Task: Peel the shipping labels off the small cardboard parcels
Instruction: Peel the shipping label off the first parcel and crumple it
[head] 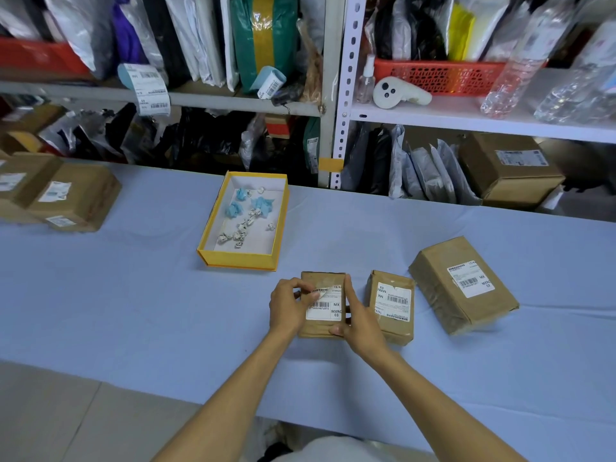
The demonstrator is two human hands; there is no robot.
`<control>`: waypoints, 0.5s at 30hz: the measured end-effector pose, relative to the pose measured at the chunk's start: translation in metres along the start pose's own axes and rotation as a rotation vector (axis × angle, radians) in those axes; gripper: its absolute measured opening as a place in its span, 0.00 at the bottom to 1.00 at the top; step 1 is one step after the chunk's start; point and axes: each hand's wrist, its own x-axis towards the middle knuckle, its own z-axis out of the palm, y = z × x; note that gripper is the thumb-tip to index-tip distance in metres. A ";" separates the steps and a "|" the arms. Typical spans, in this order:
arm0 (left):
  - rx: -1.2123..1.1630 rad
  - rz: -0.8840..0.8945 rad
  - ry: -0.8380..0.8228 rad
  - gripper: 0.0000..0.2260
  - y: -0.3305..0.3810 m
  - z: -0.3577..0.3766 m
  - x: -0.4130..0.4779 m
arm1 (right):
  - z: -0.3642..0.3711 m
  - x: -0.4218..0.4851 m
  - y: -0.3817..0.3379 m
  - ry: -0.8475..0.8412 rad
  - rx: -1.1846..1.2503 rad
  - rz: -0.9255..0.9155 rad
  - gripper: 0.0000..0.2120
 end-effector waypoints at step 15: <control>-0.022 -0.054 -0.048 0.05 -0.001 0.001 -0.001 | 0.003 0.002 0.005 -0.001 0.015 0.007 0.54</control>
